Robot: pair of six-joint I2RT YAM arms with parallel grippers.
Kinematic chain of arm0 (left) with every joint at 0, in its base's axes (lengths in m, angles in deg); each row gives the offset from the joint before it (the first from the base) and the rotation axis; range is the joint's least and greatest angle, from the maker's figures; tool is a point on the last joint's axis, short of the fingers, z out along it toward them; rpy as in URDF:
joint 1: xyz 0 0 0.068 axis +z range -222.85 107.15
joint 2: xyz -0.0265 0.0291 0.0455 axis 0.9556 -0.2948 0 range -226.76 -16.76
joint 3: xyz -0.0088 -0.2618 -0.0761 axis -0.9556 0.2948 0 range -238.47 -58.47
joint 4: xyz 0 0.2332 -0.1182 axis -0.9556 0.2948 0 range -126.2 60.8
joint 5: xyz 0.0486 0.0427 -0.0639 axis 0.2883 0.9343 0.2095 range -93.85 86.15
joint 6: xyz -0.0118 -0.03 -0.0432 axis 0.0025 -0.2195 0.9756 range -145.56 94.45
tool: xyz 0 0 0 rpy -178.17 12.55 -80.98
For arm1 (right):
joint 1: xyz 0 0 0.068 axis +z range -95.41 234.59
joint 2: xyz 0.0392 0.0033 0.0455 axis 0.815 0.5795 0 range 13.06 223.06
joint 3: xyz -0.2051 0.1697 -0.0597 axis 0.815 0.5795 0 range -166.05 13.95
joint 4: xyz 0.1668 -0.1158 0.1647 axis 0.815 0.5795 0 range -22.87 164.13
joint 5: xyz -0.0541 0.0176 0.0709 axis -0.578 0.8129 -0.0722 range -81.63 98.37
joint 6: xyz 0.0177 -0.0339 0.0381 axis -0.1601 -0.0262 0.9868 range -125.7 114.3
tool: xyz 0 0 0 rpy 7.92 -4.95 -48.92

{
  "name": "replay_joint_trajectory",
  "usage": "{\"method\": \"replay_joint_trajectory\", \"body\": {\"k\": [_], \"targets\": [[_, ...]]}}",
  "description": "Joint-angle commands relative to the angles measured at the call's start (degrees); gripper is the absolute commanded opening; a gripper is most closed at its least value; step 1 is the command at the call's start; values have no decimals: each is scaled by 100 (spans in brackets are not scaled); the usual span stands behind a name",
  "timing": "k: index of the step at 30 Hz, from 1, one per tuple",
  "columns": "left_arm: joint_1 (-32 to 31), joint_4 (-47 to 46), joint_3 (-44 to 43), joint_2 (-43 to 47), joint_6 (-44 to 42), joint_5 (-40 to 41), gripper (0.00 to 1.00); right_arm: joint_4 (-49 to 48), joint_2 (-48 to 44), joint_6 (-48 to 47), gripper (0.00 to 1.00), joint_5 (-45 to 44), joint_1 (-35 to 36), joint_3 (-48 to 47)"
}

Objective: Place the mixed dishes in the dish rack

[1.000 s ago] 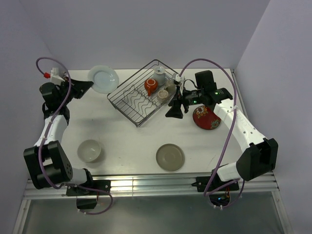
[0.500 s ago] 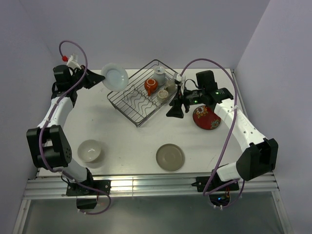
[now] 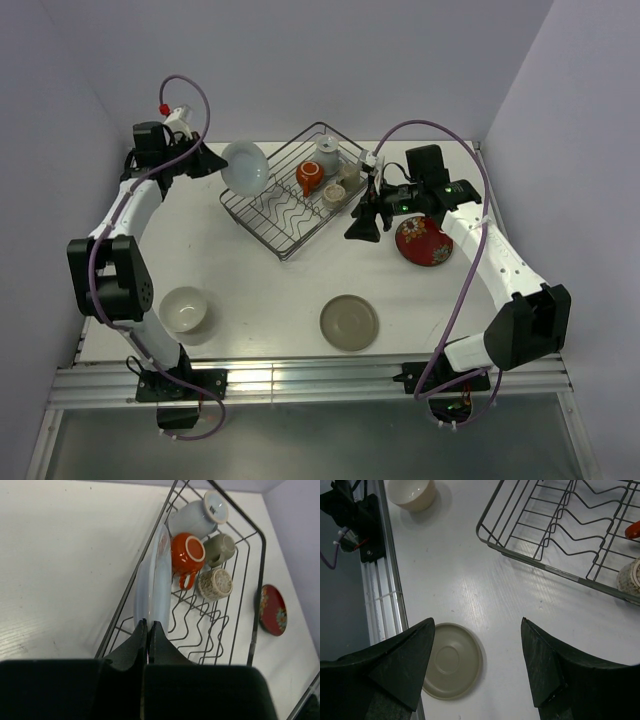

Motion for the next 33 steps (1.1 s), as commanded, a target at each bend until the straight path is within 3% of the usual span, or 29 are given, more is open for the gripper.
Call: {"method": "replay_joint_trajectory", "body": {"k": [1,17,23,33], "targets": [[-168,-13,-468,-9,-686,-17,0,57,-49,-92,77,28,-56,-3],[-511,190,-943,-36,-1925,554,0,145,-40,-162,77,2,-56,85],[-687,190,-837,43,-2725,862,0,145,-23,-171,77,19,-56,120],[-889,-83,-732,219,-3174,1108,0,153,-31,-188,76,10,-56,199]]}}
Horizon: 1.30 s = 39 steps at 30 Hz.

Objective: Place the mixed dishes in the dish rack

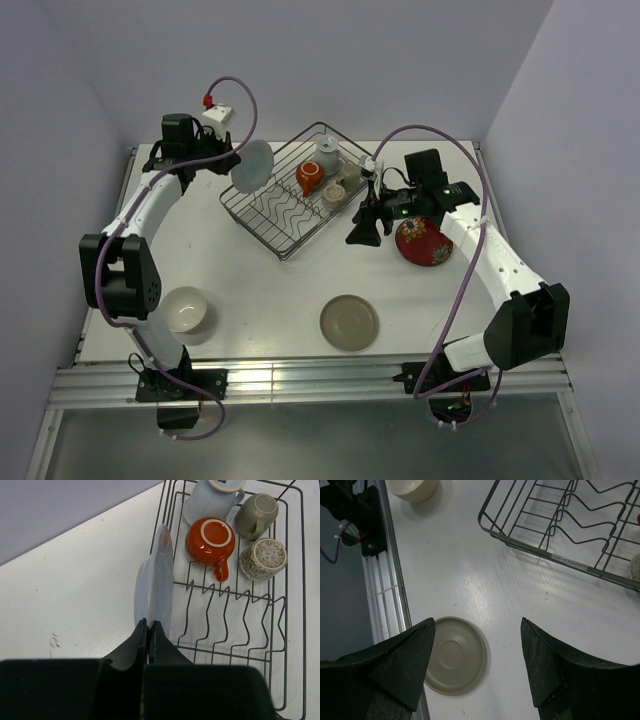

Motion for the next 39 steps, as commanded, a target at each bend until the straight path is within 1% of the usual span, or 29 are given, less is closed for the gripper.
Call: {"method": "replay_joint_trajectory", "body": {"k": [1,7,12,16,25,30,39], "targets": [[-65,-634,-218,418,-446,188,0,20,-38,-83,76,30,-41,66],[-171,-519,-201,382,-851,144,0,29,-38,-92,76,30,-50,75],[-197,-633,-69,461,-974,136,0,29,-29,-101,76,30,-50,92],[-206,-756,89,567,-1009,83,0,20,-12,-101,76,30,-58,101],[-206,-985,125,655,-939,355,0,38,24,-101,76,48,-59,110],[-206,-924,-25,637,-992,338,0,38,32,-119,76,39,-59,154],[-206,-757,-43,646,-1299,461,0,46,85,-127,76,74,-76,154]]}}
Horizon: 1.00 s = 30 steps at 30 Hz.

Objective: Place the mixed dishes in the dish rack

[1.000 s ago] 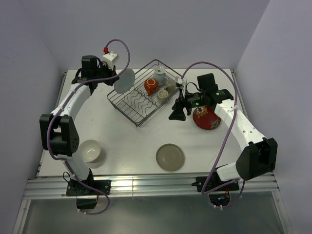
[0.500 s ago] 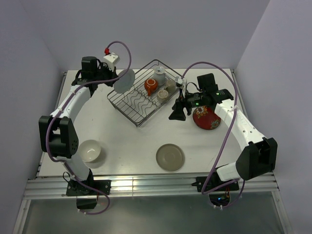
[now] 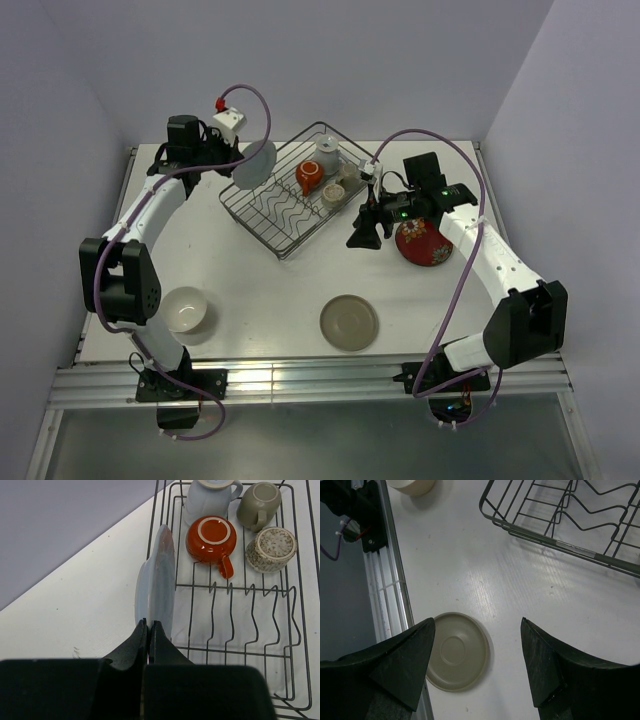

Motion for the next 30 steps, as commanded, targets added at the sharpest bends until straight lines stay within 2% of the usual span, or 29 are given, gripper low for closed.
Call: {"method": "replay_joint_trajectory", "body": {"k": [1,14,30], "targets": [[32,-536,-257,441,-403,255,0,11,50,-101,76,72,-59,-6],[23,-668,-371,643,-149,-79,0,29,103,-110,76,72,-76,-6],[-3,-571,-143,230,-526,53,0,99,120,-154,76,151,-217,12]]}}
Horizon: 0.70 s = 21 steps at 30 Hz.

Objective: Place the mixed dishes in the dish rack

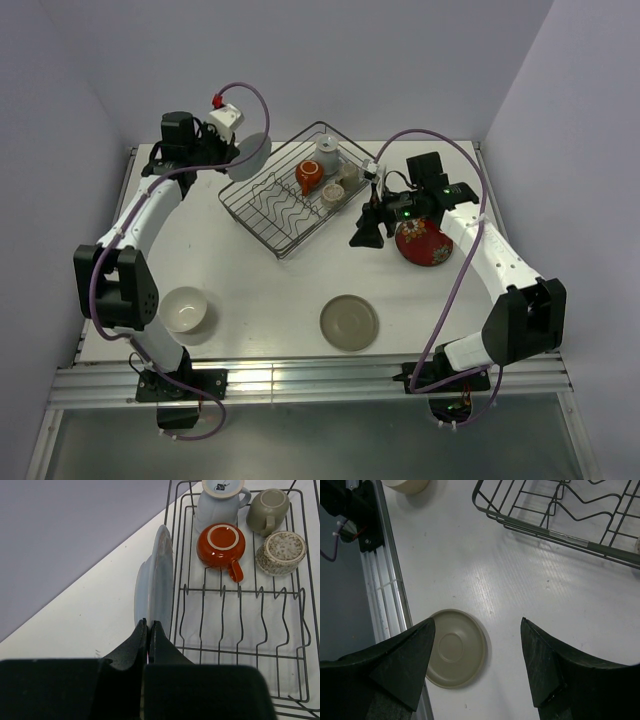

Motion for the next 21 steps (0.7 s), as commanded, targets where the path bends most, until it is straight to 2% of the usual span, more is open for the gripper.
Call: {"method": "replay_joint_trajectory", "body": {"k": [1,12,21], "targets": [[-18,-527,-121,-19,-214,-17,0,16,44,-82,76,129,-68,3],[-132,-519,143,7,-407,45,0,43,132,-47,76,191,-95,-32],[-159,-457,20,-292,-434,115,0,52,132,-64,76,191,-103,-41]]}}
